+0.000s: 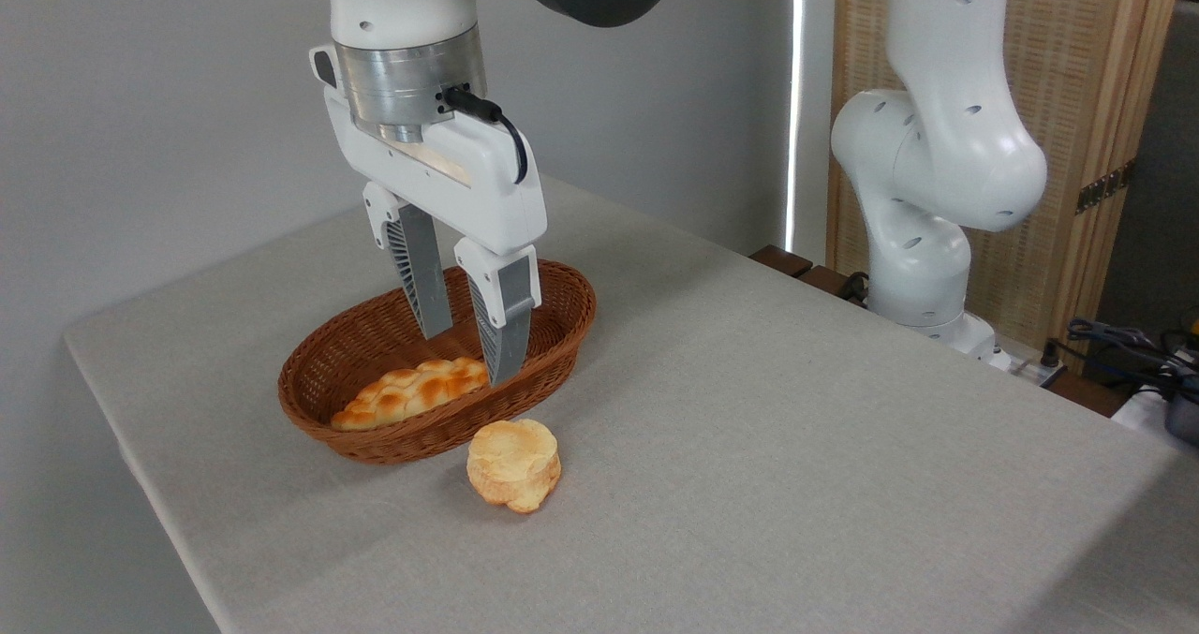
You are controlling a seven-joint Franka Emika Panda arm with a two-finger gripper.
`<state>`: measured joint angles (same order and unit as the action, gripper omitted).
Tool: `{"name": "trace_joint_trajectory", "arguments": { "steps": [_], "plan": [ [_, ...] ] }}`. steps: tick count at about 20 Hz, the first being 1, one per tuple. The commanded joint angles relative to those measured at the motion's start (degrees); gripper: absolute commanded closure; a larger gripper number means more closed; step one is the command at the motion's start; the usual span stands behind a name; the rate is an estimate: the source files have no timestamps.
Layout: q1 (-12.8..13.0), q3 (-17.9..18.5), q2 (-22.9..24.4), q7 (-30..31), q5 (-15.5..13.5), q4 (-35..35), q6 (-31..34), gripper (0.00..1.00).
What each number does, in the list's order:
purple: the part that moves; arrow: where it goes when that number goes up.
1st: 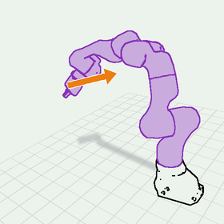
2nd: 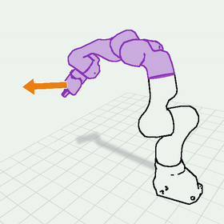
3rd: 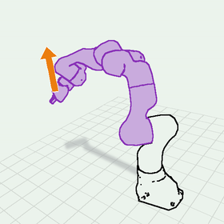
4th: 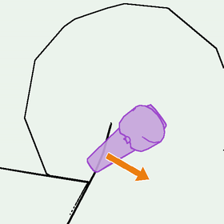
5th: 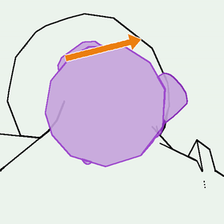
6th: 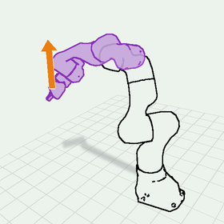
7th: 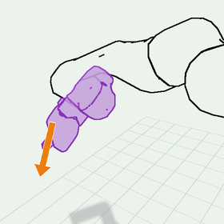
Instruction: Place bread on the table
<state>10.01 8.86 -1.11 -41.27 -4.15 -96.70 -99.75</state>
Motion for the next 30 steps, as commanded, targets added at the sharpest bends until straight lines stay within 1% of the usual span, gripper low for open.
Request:
{"name": "trace_joint_trajectory", "arguments": {
  "steps": [1, 4, 10, 11, 13, 15, 16, 19, 21, 22, 25, 28, 30],
  "plan": [
    [0.2, 0.5, 0.1, -0.7, -0.1, 0.2, 1.6, 0.00],
    [0.4, 0.2, -0.1, -0.7, -0.1, 0.2, 2.6, 0.00],
    [0.7, -0.3, -0.3, -0.7, -0.2, 0.2, 2.7, 0.00],
    [0.9, -0.3, -0.3, -0.7, -1.2, -0.2, 2.6, 0.00],
    [1.0, -1.3, -0.3, -0.4, -4.0, -0.9, 1.8, 0.00],
    [1.0, -2.2, -0.4, -0.5, -4.5, -1.5, 1.1, 0.00],
    [1.0, -3.5, -0.8, -0.5, -4.5, -1.8, 0.4, 0.00],
    [1.1, -5.9, -1.4, -0.1, -4.5, -2.5, -1.1, 0.00],
    [1.2, -7.9, -2.0, 0.1, -5.4, -3.0, -3.3, 0.00],
    [1.2, -9.5, -2.6, 0.2, -5.9, -3.5, -4.5, 0.00],
    [1.2, -12.9, -4.9, 0.3, -5.9, -3.6, -6.9, 0.00],
    [1.2, -14.4, -7.1, 0.2, -5.7, -3.6, -8.9, 0.00],
    [1.2, -14.7, -7.9, 0.2, -5.4, -3.6, -9.4, 0.00]
  ]
}}
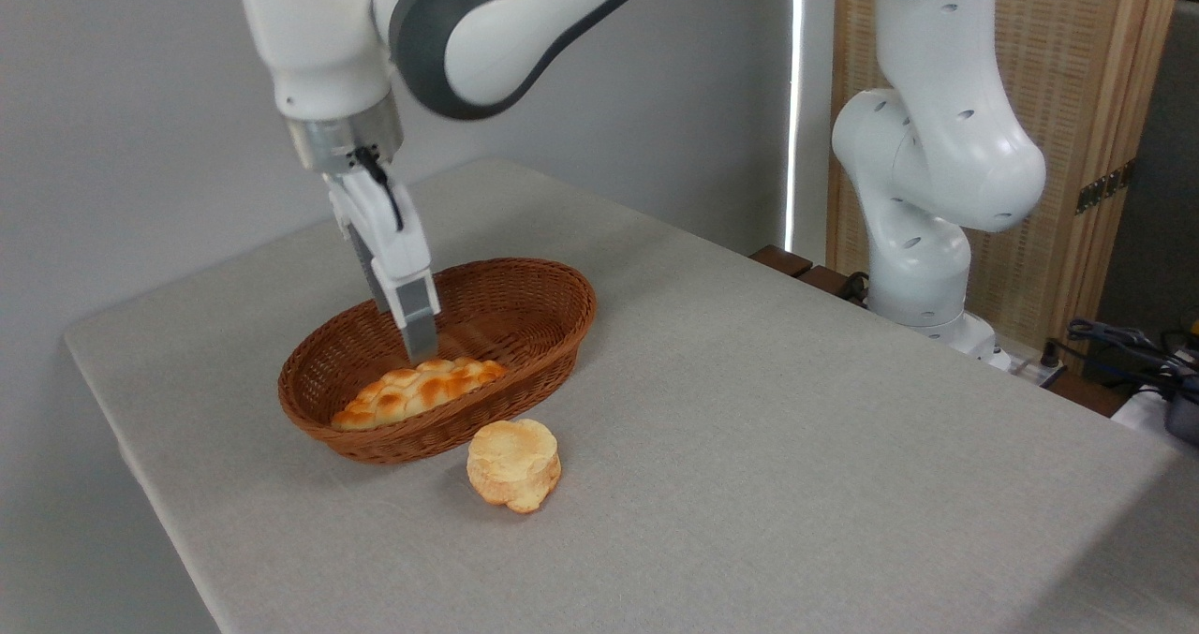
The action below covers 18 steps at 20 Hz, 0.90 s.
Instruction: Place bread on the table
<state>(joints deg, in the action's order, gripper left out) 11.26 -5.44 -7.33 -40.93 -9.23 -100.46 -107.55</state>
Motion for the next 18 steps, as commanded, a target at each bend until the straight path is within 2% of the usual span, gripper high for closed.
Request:
{"name": "trace_joint_trajectory", "arguments": {
  "steps": [1, 4, 9, 18],
  "plan": [
    [-0.1, -0.4, -2.3, -0.2, -0.2, 0.2, -1.6, 0.00],
    [-0.2, -0.3, -3.4, -0.4, 0.3, 0.2, -1.5, 0.00],
    [-0.1, -0.3, -4.1, -0.4, 3.4, 0.2, -1.5, 0.00],
    [1.1, -0.5, -6.1, -0.4, 3.5, 0.2, -1.0, 0.00]
  ]
}}
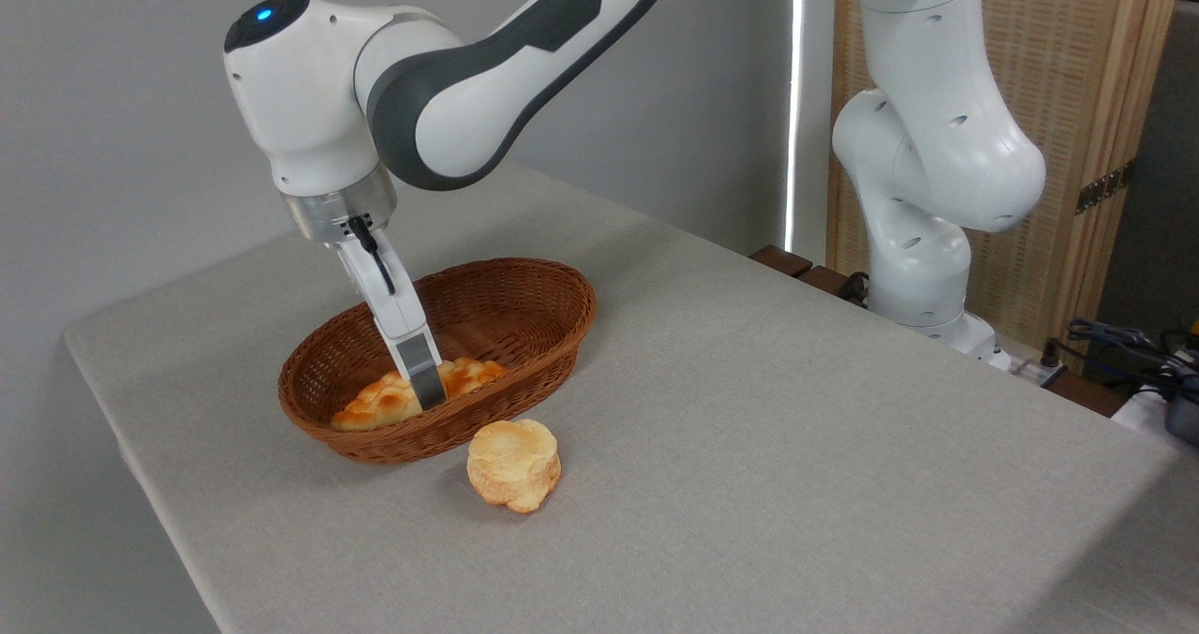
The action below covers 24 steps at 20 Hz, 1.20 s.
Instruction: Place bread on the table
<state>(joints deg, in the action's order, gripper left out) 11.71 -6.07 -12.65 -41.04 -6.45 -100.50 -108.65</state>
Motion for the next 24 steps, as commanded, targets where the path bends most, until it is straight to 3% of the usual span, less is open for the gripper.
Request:
{"name": "trace_joint_trajectory", "arguments": {
  "steps": [1, 7, 8, 9, 11, 12, 24],
  "plan": [
    [0.9, 0.2, -1.0, -0.3, 0.8, 0.2, 0.1, 0.00],
    [1.6, 0.3, -1.9, -0.3, 0.9, 0.4, 0.1, 0.01],
    [1.8, 0.3, -1.9, -0.5, 0.9, 0.3, 0.1, 0.06],
    [1.9, 0.3, -1.9, -0.8, 1.1, 0.3, 0.1, 0.26],
    [1.8, 0.3, -1.9, -0.9, 1.2, 0.4, 0.1, 0.52],
    [1.8, 0.3, -1.9, -0.9, 1.2, 0.4, 0.1, 0.55],
    [1.8, 0.4, -1.6, -0.9, 1.2, 0.6, 0.4, 0.54]
  ]
}}
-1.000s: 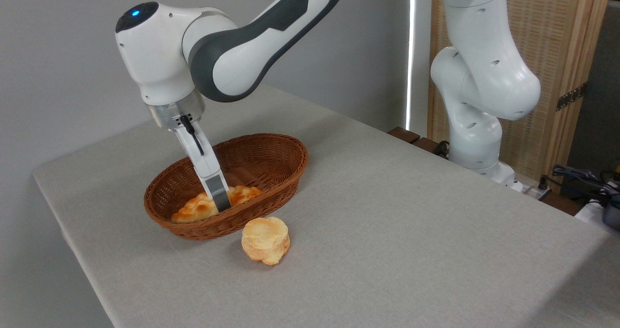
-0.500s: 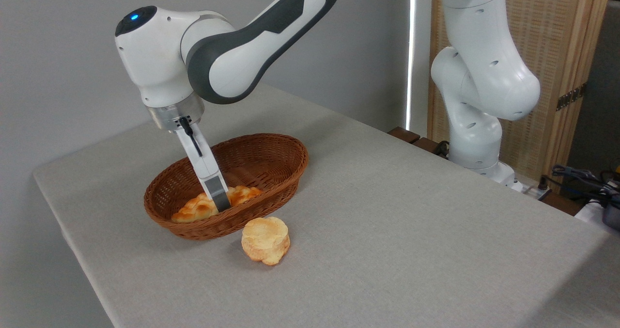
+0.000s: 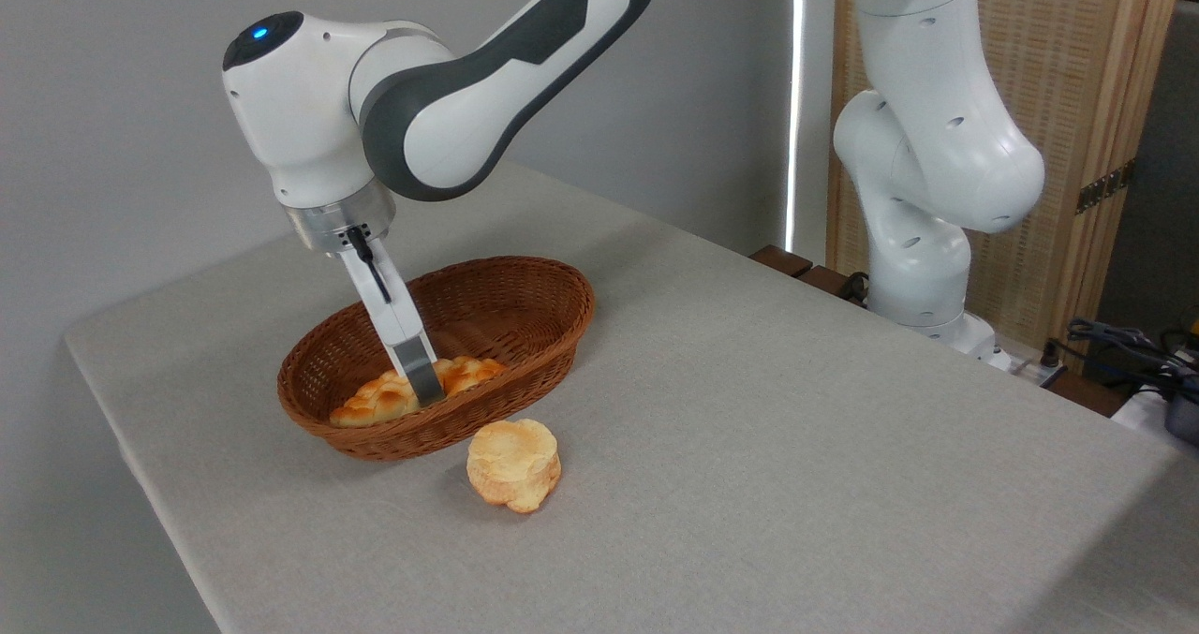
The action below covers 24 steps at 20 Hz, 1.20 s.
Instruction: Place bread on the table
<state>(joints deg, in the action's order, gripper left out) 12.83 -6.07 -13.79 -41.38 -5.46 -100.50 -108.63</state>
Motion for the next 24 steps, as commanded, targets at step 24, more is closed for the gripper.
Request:
{"name": "trace_joint_trajectory", "arguments": {
  "steps": [24],
  "plan": [
    [0.8, 0.1, 1.9, -0.5, 0.0, 1.7, 3.7, 0.55]
  ]
}}
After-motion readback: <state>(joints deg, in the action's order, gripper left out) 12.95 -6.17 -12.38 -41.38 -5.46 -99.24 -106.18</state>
